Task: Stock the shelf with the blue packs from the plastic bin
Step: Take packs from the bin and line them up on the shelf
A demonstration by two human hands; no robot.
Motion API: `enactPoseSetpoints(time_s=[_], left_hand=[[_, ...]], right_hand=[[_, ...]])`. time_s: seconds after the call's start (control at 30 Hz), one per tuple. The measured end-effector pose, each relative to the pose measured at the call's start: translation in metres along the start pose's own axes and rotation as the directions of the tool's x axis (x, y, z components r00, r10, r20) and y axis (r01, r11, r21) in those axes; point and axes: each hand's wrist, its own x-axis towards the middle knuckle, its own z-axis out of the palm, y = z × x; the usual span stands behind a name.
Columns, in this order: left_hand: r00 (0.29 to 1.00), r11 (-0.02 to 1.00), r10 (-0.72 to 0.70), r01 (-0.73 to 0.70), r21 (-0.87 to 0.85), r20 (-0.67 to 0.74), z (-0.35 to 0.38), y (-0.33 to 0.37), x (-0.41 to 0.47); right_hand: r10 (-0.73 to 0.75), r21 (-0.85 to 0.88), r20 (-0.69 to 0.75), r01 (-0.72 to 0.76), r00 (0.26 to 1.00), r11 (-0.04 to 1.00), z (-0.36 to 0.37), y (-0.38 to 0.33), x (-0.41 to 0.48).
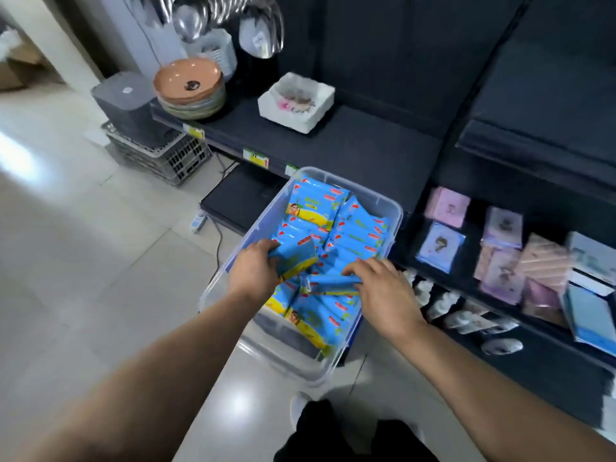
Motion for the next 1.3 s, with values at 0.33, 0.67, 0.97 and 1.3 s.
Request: enactPoseSetpoints(time_s=[0.33,0.67,0.97,1.3], left_hand=[[0.957,0.948,0.291,-0.287,-0.139,0.011,0.031,0.16,-0.052],[0.847,0.83,0.529,-0.53,-0.173,-0.056,0.097,0.343,-0.121],[0.736,0.729,0.654,-0.675,-0.113,-0.175,0.109,0.476,-0.124],[0.654,0.66,0.751,-0.748,0.07,-0.09,0.136,0.556,-0.028]], right_hand=[[0.239,0.089,-0.32,-0.222,0.917,0.971,-0.113,0.106,-0.088],[0.396,0.103,-0.535,-0.408,0.746,0.907,-0.231,0.231,-0.194],[0.392,0.089,-0.695,-0.469,0.602,0.878,-0.309,0.289,-0.22],[0.347,0.022,-0.731,-0.488,0.587,0.873,-0.325,0.351,-0.165]])
